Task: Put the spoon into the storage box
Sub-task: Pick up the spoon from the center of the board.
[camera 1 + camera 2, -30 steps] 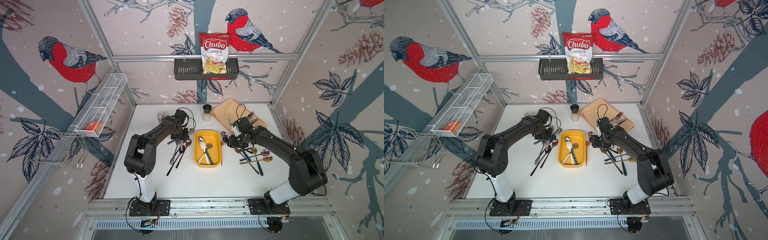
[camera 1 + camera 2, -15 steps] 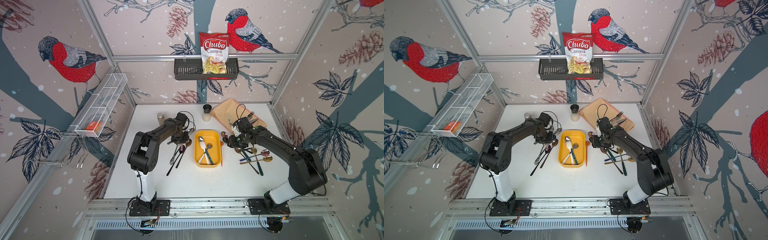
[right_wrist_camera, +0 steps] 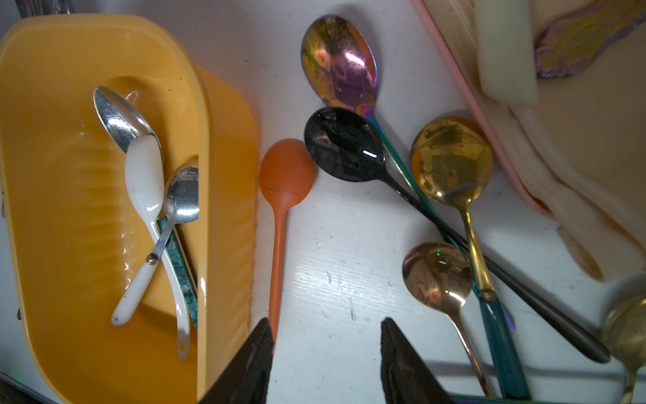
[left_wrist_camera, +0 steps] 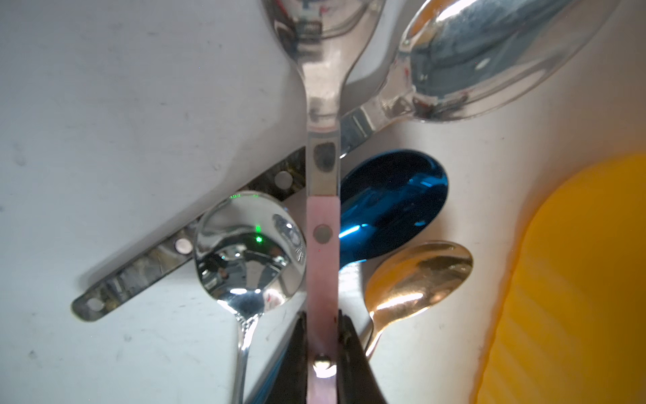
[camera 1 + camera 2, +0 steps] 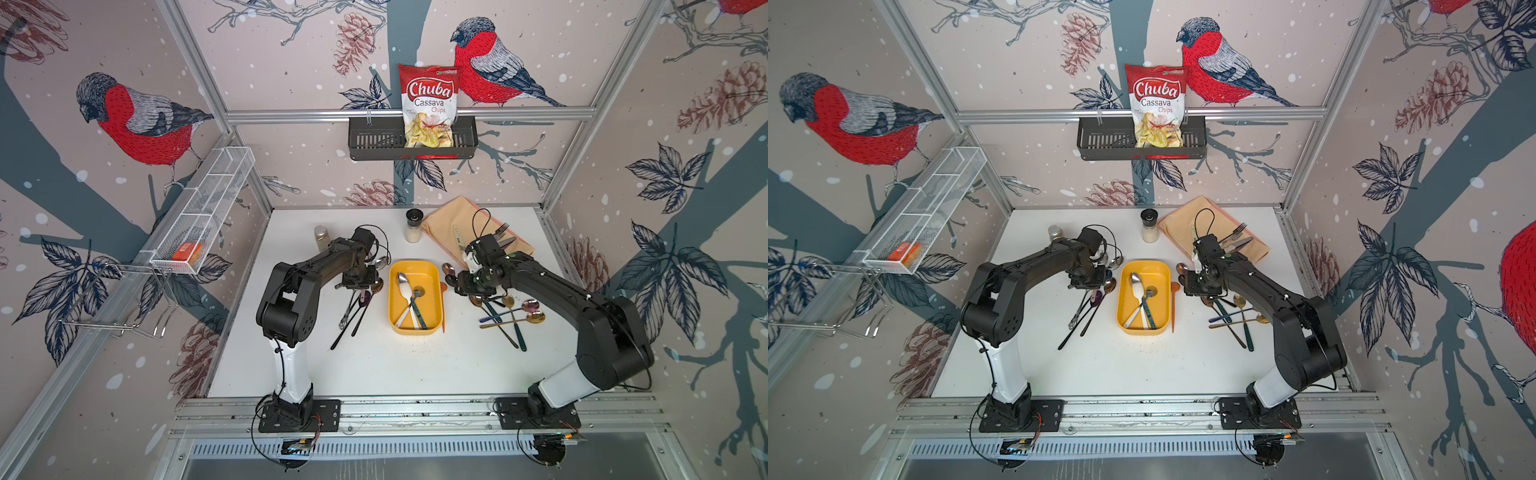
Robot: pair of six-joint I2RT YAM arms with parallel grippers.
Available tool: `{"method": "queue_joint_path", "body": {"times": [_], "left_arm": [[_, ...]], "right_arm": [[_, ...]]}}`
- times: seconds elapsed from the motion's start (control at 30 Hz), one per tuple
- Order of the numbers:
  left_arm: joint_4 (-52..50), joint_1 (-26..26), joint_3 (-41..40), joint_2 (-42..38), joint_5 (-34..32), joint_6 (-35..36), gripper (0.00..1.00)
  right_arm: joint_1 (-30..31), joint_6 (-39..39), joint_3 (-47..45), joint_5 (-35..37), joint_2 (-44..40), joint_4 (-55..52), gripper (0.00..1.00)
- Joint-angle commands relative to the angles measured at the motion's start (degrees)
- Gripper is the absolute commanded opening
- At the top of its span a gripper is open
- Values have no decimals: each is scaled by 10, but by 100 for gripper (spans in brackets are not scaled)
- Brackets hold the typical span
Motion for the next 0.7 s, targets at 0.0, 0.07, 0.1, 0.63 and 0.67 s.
{"method": "queue_joint_path", "body": {"times": [0.0,0.07,0.1,0.63,0.67], "left_arm": [[-2,-1,2,-3,-6,4,11],[-4,-1,3,-7,-8,3,9],[-5,-1,4,-10,-10,3,9],[-27,-44,13,-117,4,-49,6],[-26,-56,12,-122,12,-60,6]], "right_arm": [[0,1,1,-3,1,3,51],[0,1,0,-4,-1,4,51],[0,2,-2,-4,-2,5,51],[1,7,-8,-3,-12,11,51],[1,6,-9,-2,-14,11,51]]}}
